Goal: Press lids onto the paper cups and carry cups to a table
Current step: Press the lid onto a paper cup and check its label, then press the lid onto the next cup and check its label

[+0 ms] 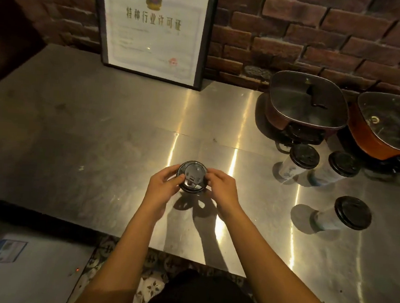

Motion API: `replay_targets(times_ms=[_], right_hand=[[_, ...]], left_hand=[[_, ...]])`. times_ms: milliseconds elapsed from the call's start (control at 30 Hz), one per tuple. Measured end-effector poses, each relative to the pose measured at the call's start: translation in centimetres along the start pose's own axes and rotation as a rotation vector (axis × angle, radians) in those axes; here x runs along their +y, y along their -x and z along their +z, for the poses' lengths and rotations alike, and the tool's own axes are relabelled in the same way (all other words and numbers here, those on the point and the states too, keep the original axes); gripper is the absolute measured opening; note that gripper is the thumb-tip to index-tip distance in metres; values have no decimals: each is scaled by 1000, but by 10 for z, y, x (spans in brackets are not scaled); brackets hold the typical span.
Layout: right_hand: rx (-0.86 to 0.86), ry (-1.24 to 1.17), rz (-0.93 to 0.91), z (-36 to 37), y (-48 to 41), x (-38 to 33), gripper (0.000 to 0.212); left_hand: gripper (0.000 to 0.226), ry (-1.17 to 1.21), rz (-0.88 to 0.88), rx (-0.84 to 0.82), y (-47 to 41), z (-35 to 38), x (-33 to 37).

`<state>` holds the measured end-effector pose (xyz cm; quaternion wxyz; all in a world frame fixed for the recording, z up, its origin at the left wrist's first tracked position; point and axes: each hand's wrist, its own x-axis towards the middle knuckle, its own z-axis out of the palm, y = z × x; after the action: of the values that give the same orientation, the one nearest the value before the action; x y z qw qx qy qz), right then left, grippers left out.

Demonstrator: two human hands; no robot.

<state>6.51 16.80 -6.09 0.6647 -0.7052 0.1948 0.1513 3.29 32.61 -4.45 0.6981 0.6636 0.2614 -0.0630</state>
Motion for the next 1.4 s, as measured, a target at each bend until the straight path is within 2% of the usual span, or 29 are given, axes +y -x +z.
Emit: replay_targets(times_ms=[167,533,767,867,1033,1200,1267,1400], right_hand=[[-4,56,-6,21,-9,3,27],[30,240,-108,33,-15,12,35],[20,189,-28,25,-14,10,47],[19,147,-25,11,-12,6,45],[40,125,-60,-37,-10,-2,41],[148,118,-153,-118,-3,-14,32],[241,163,-211,-159,1,-20,30],[486,242,-298,-248,11,-24,27]], left_hand=[[34,50,-89,0,-22,-11,0],[29,-3,-145,-43,-32,-27,3],[34,-62,-182,-56,-36,-32,-2],[46,-111,-147,7,-39,-35,1],[48,-214,56,169,-34,-24,19],[19,-172,332,292,-12,41,43],[19,-146,393,260,-3,79,48],[25,-98,375,121,19,169,43]])
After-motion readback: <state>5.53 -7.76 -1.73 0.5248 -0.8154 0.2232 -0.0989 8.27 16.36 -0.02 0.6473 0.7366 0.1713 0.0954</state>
